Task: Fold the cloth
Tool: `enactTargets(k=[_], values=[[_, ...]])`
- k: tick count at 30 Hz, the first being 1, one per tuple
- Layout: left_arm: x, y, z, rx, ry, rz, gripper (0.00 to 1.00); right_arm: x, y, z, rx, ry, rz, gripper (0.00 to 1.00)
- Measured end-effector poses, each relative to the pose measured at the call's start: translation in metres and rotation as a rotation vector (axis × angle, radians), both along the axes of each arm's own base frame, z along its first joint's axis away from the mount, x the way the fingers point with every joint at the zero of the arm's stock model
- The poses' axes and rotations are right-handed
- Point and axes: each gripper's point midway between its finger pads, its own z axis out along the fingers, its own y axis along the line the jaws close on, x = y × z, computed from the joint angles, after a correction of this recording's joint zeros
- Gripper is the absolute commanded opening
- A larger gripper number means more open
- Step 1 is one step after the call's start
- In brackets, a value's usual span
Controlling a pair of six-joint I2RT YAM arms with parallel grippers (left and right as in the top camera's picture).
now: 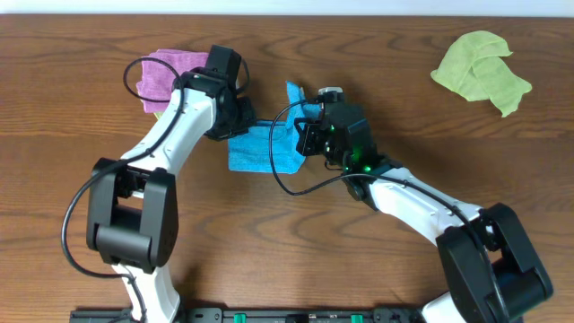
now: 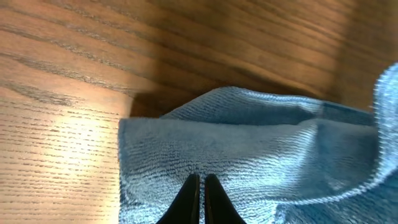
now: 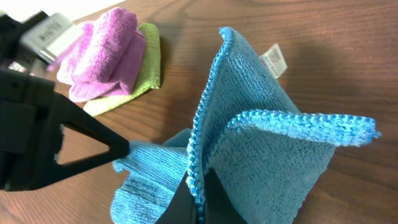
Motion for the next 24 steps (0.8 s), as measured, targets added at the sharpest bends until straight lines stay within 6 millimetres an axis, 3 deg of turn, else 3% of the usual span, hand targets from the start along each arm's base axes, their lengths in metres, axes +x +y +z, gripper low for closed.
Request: enactTargets(k=[14, 20, 22, 24], values=[[0.0, 0.007, 0.012, 0.006, -0.025, -0.023, 0.06, 0.003, 0.001, 0.005, -0.009, -0.015, 0.008, 0.01], [0.015, 0.001, 0.017, -0.012, -0.094, -0.024, 0.06, 0.003, 0.001, 0.005, -0.009, -0.015, 0.009, 0.01], [0.02, -0.003, 0.02, -0.019, -0.121, -0.03, 0.08, 0.003, 0.001, 0.005, -0.009, -0.015, 0.009, 0.01], [0.021, -0.006, 0.021, -0.021, -0.128, -0.038, 0.21, 0.003, 0.001, 0.004, -0.01, -0.014, 0.009, 0.01]])
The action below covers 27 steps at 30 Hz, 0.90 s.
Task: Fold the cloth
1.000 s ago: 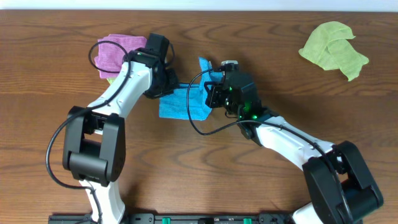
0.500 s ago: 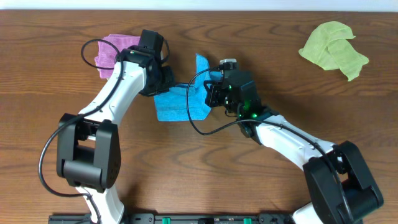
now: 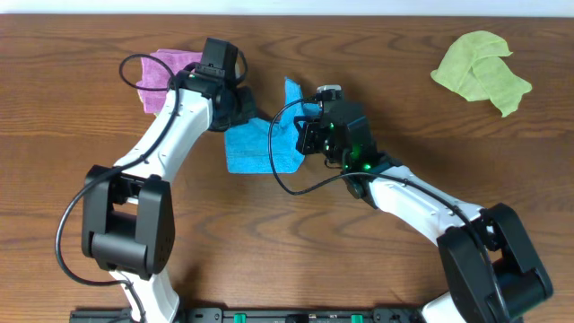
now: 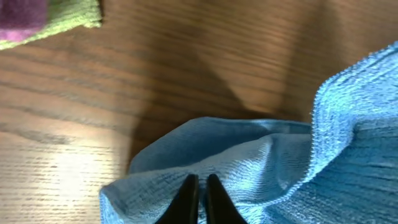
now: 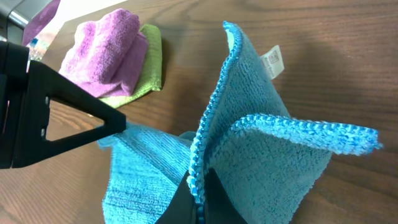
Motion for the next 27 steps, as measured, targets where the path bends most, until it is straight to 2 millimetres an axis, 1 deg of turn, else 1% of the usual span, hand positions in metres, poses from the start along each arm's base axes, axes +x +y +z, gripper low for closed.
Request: enactTargets(k=[2, 3, 4, 5, 8, 10, 11, 12, 14, 16, 18, 20, 23, 25, 27], values=[[-0.001, -0.002, 0.0, 0.0, 0.002, -0.002, 0.45, 0.0, 0.0, -0.001, -0.001, 0.002, 0.0, 0.01], [-0.001, -0.002, 0.0, -0.001, 0.003, -0.004, 0.51, 0.0, 0.0, 0.0, -0.001, 0.002, 0.0, 0.01], [-0.002, -0.002, 0.0, 0.0, 0.005, 0.0, 0.56, 0.0, 0.0, 0.0, -0.001, 0.002, 0.0, 0.01], [-0.002, -0.002, 0.0, -0.001, 0.007, 0.002, 0.57, 0.0, 0.0, -0.001, -0.001, 0.002, 0.0, 0.01], [-0.002, -0.002, 0.0, -0.003, 0.009, 0.007, 0.58, 0.0, 0.0, 0.0, -0.001, 0.002, 0.0, 0.01], [-0.002, -0.002, -0.001, -0.002, 0.01, 0.007, 0.54, 0.0, 0.0, 0.0, -0.001, 0.002, 0.0, 0.01], [-0.003, -0.001, -0.001, 0.002, 0.014, 0.01, 0.49, 0.0, 0.0, 0.0, -0.001, 0.002, 0.0, 0.01], [-0.005, 0.0, -0.002, 0.006, 0.024, 0.013, 0.42, 0.0, 0.0, 0.0, -0.002, 0.001, 0.001, 0.01], [-0.013, 0.005, -0.006, 0.022, 0.058, 0.017, 0.2, 0.001, 0.001, 0.002, -0.01, -0.007, 0.009, 0.01], [-0.02, 0.012, -0.009, 0.043, 0.097, 0.029, 0.06, 0.003, 0.003, 0.006, -0.027, -0.013, 0.026, 0.01], [-0.029, 0.024, -0.012, 0.074, 0.136, 0.039, 0.06, 0.004, 0.009, 0.014, -0.056, -0.019, 0.052, 0.01], [-0.033, 0.035, -0.015, 0.103, 0.16, 0.061, 0.06, 0.008, 0.018, 0.029, -0.083, -0.051, 0.079, 0.01], [-0.035, 0.043, -0.017, 0.122, 0.169, 0.085, 0.05, 0.011, 0.029, 0.045, -0.096, -0.099, 0.101, 0.01], [-0.04, 0.045, -0.025, 0.126, 0.175, 0.103, 0.06, 0.011, 0.031, 0.048, -0.104, -0.114, 0.109, 0.01], [-0.045, 0.046, -0.036, 0.13, 0.188, 0.119, 0.06, 0.01, 0.03, 0.046, -0.113, -0.111, 0.11, 0.01]])
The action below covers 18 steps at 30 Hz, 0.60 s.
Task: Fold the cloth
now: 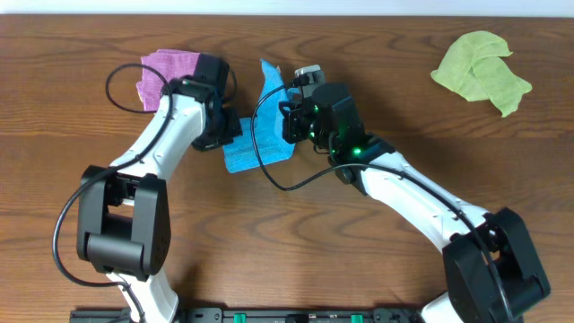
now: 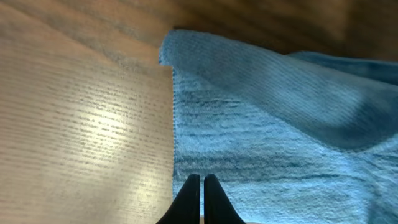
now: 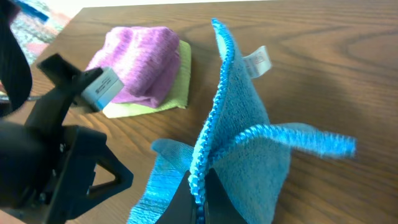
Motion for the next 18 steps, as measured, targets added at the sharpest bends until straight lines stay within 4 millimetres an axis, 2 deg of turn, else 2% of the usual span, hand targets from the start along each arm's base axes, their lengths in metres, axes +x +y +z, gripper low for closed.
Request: enactTargets(k=[3, 8, 15, 18], values=[[-0.009, 0.003, -0.019, 0.002, 0.015, 0.023, 0.06, 0.0, 0.0, 0.0, -0.005, -0.002, 0.004, 0.01], [-0.017, 0.004, -0.037, -0.003, 0.021, 0.059, 0.06, -0.001, 0.002, 0.0, -0.012, -0.007, 0.012, 0.01], [-0.016, 0.004, -0.04, -0.01, 0.016, 0.085, 0.06, -0.019, 0.029, -0.001, -0.023, -0.029, 0.088, 0.01], [-0.015, 0.004, -0.04, -0.013, 0.013, 0.095, 0.06, -0.024, 0.037, -0.014, -0.037, -0.01, 0.109, 0.01]])
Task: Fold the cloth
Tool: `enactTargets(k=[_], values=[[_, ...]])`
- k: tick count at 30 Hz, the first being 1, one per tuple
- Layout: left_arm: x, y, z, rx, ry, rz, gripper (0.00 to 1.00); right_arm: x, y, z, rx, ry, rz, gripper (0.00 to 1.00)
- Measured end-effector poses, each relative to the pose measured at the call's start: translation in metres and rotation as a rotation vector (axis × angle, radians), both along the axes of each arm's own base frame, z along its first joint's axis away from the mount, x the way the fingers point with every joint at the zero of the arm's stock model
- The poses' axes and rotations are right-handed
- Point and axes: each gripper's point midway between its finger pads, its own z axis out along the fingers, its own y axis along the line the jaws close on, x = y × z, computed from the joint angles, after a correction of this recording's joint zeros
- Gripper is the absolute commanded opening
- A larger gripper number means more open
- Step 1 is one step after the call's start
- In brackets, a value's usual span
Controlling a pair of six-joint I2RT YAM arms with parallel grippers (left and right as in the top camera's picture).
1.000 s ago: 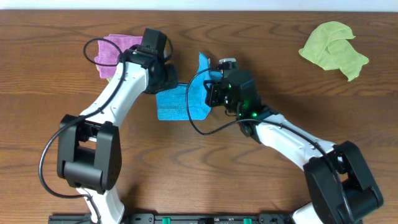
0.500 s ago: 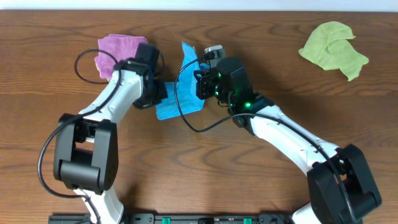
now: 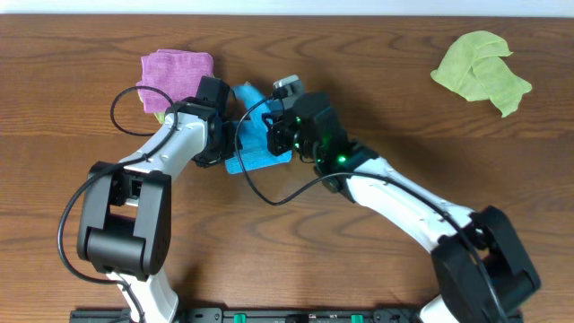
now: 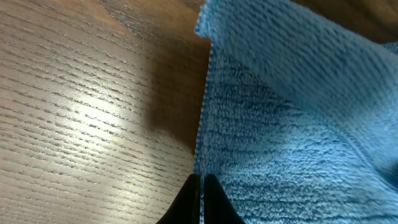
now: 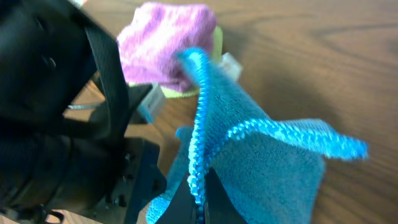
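The blue cloth [image 3: 258,154] lies bunched at the table's middle left, partly lifted. In the overhead view my left gripper [image 3: 226,144] is at the cloth's left edge. The left wrist view shows it [image 4: 201,193] shut right on that edge, with the blue cloth [image 4: 286,124] spreading to the right. My right gripper [image 3: 272,136] is close beside the left one. It [image 5: 199,186] is shut on the stitched hem of the blue cloth [image 5: 273,162], holding a flap upright over the lower layer.
A folded pink cloth [image 3: 175,74] on a green one lies just behind the left gripper, and shows as the pink cloth [image 5: 165,43] in the right wrist view. A crumpled green cloth [image 3: 480,72] lies far right. The left arm's black body [image 5: 62,124] crowds the right gripper.
My right gripper has moved left with the raised hem and now stands right next to the left gripper. The cloth is more bunched up. The left gripper stays shut at the left edge.
First my right gripper held the hem raised at the cloth's right side while the left was shut at its left edge. Later both had shifted back and left with the cloth. Now the raised flap stands over the cloth's left part.
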Motion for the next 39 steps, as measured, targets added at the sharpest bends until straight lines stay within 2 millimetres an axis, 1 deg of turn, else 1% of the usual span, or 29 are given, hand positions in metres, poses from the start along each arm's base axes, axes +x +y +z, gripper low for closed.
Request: enactTargets(k=[2, 4, 9, 13, 17, 19, 24, 27, 32, 35, 37, 39], values=[[0.0, 0.0, 0.0, 0.0, 0.0, 0.001, 0.06, -0.002, 0.006, -0.013, -0.018, 0.02, 0.012, 0.01], [0.0, 0.0, 0.0, 0.0, -0.001, 0.001, 0.06, -0.004, 0.013, -0.022, -0.029, 0.034, 0.027, 0.01], [-0.001, 0.0, 0.0, 0.001, 0.006, 0.004, 0.06, -0.005, 0.039, -0.027, -0.038, 0.044, 0.066, 0.01], [-0.009, 0.004, -0.002, 0.008, 0.04, 0.009, 0.06, -0.005, 0.051, -0.034, -0.06, 0.066, 0.085, 0.01], [-0.013, 0.012, 0.002, 0.011, 0.053, 0.029, 0.06, -0.013, 0.055, -0.043, -0.081, 0.089, 0.101, 0.01], [-0.008, 0.021, 0.013, 0.004, 0.024, 0.054, 0.06, -0.017, 0.057, -0.045, -0.09, 0.097, 0.11, 0.01], [0.003, 0.045, 0.048, -0.011, -0.074, 0.114, 0.06, -0.02, 0.057, -0.047, -0.108, 0.097, 0.124, 0.01], [0.004, 0.051, 0.06, -0.01, -0.101, 0.125, 0.06, -0.022, 0.057, -0.049, -0.115, 0.1, 0.128, 0.01], [0.0, 0.054, 0.06, 0.012, -0.093, 0.12, 0.06, -0.025, 0.055, -0.054, -0.14, 0.11, 0.139, 0.01], [0.0, 0.056, 0.06, 0.023, -0.094, 0.12, 0.06, -0.028, 0.058, -0.056, -0.149, 0.107, 0.152, 0.01], [0.0, 0.056, 0.06, 0.024, -0.093, 0.12, 0.06, -0.029, 0.06, -0.062, -0.159, 0.109, 0.162, 0.01], [-0.002, 0.056, 0.06, 0.025, -0.086, 0.12, 0.06, -0.031, 0.063, -0.075, -0.176, 0.119, 0.174, 0.01]])
